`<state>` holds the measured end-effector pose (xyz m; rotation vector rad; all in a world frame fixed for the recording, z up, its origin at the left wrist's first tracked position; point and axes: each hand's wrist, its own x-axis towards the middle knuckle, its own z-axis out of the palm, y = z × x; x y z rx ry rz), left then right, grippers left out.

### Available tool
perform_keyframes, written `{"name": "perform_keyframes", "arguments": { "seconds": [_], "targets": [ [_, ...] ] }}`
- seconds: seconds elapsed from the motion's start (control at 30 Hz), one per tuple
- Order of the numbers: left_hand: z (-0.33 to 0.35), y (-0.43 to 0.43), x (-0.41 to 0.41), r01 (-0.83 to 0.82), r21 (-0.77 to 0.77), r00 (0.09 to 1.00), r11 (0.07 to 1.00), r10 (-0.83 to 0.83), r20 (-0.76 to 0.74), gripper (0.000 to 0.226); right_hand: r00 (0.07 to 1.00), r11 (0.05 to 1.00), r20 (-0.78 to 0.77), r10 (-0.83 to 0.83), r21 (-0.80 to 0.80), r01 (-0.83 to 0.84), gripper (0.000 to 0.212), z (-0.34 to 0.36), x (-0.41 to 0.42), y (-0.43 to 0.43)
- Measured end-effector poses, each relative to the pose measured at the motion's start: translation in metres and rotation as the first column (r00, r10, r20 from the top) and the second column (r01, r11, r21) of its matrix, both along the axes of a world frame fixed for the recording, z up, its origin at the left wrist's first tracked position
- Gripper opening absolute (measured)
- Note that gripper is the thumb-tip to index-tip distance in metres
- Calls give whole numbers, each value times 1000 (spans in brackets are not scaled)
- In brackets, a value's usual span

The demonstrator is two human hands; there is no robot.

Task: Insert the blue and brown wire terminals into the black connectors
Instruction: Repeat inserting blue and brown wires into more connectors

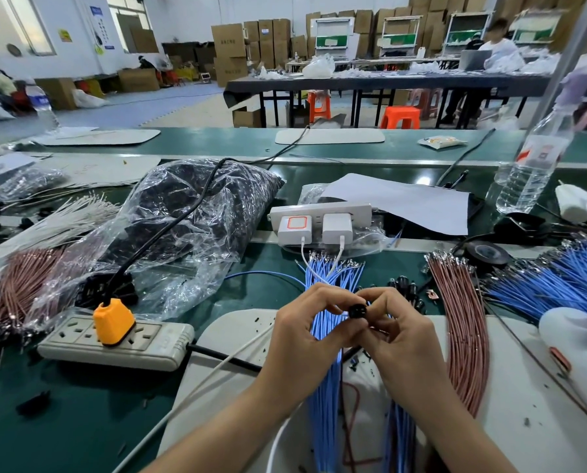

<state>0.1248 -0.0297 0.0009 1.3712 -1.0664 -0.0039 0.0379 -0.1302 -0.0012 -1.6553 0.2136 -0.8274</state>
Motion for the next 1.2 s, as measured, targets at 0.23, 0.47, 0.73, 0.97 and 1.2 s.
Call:
{"name": "perform_keyframes", "arguments": {
  "seconds": [0.23, 0.47, 0.73, 0.97, 1.2],
  "targets": [
    [1, -2, 2, 21, -1, 1000, 1000, -21, 4, 29, 999, 999, -14, -36, -5, 36, 39, -1, 1, -2],
    [-2, -2, 5, 89, 11, 996, 996, -89, -17, 28, 998, 997, -18, -66, -33, 66, 41, -1, 1, -4],
    [-5, -2, 7, 97, 19, 995, 995, -98, 37, 21, 997, 996, -48, -60, -67, 57, 37, -1, 1, -5],
    [-8, -4, 6, 75, -29, 995, 997, -73, 61, 24, 994, 994, -87, -66, -90, 58, 33, 1, -1, -5],
    [-8, -4, 7, 85, -75, 986, 994, -72, 153, 20, 993, 994, -98, -65, -94, 56, 26, 1, -2, -3]
  ]
}}
